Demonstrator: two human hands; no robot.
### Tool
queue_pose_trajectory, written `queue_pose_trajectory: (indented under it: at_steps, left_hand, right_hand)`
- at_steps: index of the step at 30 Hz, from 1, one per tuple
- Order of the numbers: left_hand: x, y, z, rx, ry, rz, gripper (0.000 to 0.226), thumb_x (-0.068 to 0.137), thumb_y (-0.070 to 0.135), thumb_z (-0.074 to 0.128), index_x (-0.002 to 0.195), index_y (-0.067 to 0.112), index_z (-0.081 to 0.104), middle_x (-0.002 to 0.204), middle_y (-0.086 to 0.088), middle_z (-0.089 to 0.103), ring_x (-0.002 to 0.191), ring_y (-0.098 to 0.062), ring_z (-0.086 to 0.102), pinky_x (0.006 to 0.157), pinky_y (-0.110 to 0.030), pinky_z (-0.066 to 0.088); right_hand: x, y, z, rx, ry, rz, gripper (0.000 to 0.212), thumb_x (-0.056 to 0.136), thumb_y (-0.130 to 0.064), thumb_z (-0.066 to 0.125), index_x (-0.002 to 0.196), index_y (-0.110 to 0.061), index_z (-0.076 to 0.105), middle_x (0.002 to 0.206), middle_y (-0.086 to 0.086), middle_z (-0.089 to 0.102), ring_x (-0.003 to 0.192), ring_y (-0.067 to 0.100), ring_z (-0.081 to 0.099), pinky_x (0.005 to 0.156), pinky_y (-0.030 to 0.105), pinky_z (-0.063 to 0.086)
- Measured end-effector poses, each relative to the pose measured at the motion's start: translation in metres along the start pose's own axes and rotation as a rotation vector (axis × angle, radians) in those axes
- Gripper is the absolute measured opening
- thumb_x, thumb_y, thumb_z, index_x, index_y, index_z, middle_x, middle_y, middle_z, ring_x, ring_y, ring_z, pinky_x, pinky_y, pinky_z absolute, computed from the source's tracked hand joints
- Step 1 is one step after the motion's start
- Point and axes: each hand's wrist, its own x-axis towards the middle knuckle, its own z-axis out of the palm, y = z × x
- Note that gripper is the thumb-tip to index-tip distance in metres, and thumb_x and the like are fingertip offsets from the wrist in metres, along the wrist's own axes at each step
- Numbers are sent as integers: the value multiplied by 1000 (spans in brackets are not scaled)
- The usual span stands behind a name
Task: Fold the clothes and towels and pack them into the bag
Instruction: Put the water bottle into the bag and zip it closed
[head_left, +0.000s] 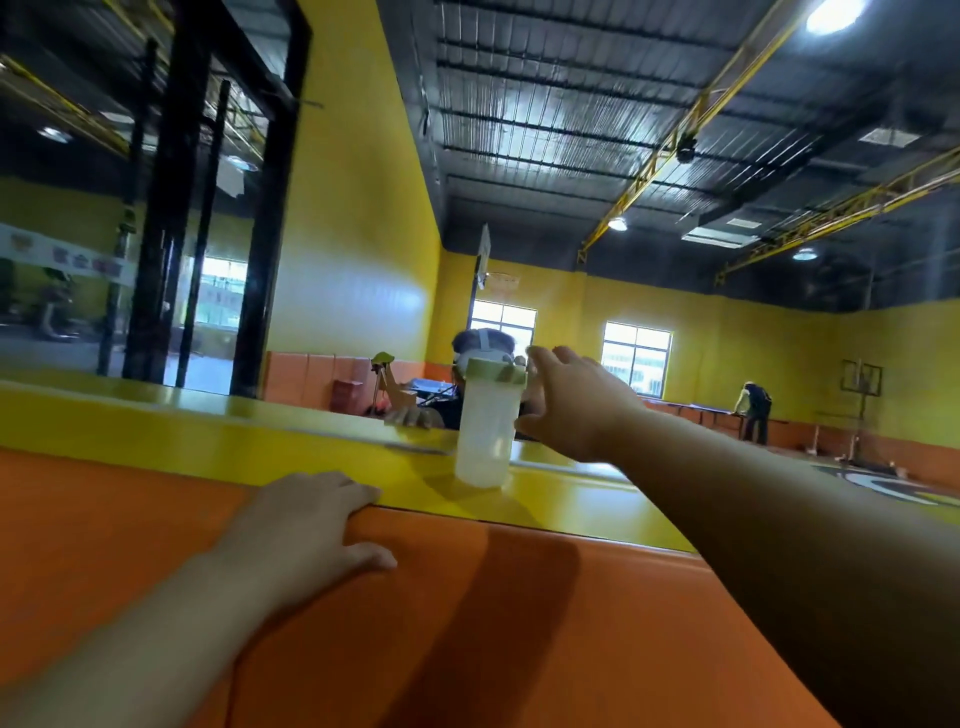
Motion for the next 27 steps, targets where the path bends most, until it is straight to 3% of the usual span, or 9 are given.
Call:
queue_pose_trajectory:
  at_steps: [3, 7, 9, 12, 15, 18, 20, 23, 27]
  left_hand:
    - [2, 1, 2, -33, 67, -19, 79, 71, 81, 42, 138, 41, 35, 139, 13, 44, 126, -15, 43, 97, -29, 37]
    - [4, 1, 1, -43, 87, -24, 77, 72, 78, 46, 138, 41, 35, 137, 12, 45, 124, -17, 44, 98, -30, 38]
    - [3, 1, 4, -50, 105, -14, 77, 72, 78, 45, 138, 41, 35, 137, 12, 45, 124, -16, 44, 98, -29, 38]
    - [1, -3, 9, -78, 153, 24, 94, 60, 92, 21, 138, 41, 36, 136, 14, 45, 122, -14, 46, 98, -28, 37]
    - [0, -4, 10, -104, 160, 21, 132, 28, 95, -17, 135, 42, 39, 132, 16, 49, 117, -10, 49, 94, -26, 38]
    - [-1, -3, 9, -104, 146, -15, 136, 23, 95, -19, 135, 44, 39, 133, 18, 47, 120, -9, 47, 96, -26, 37]
    - [-3, -1, 7, -102, 115, -22, 128, 30, 98, -10, 136, 43, 38, 136, 18, 45, 122, -10, 46, 98, -26, 36]
    - [-7, 6, -1, -143, 46, -30, 84, 68, 83, 38, 139, 39, 35, 143, 13, 40, 129, -13, 40, 104, -29, 32]
    - [-10, 13, -10, -82, -81, -58, 75, 82, 68, 45, 145, 33, 24, 155, 4, 26, 141, -18, 25, 114, -38, 24]
  right_hand:
    - [19, -7, 11, 54, -42, -20, 93, 80, -43, 68, 149, -21, 10, 156, 2, 20, 137, 30, 28, 103, 45, 37]
    - [31, -15, 21, 101, -140, -66, 101, 78, -45, 70, 150, -24, 2, 158, -2, 13, 143, 28, 12, 111, 48, 25]
    - [33, -16, 22, 110, -125, -53, 96, 77, -46, 70, 149, -20, 12, 153, 3, 24, 138, 30, 24, 108, 46, 31]
    - [32, -16, 19, 203, 56, -52, 65, 77, -39, 73, 130, -17, 42, 130, 6, 43, 113, 27, 48, 91, 39, 47]
    - [28, -18, 11, 353, 108, -45, 47, 78, -31, 74, 112, -16, 44, 119, 6, 39, 94, 25, 51, 73, 30, 46]
    - [21, -17, 5, 376, 57, -40, 46, 75, -28, 76, 105, -19, 42, 114, 4, 40, 94, 27, 49, 73, 32, 49]
    - [15, -17, -1, 363, 5, -51, 52, 71, -29, 78, 105, -22, 40, 113, 5, 47, 98, 28, 48, 76, 37, 51]
    - [-1, -18, -11, 305, -65, -48, 71, 66, -34, 81, 120, -25, 37, 121, 6, 47, 106, 28, 43, 84, 43, 49]
    - [-35, -22, -33, 213, -16, -72, 86, 67, -44, 78, 137, -28, 31, 133, 6, 41, 119, 32, 37, 93, 51, 44]
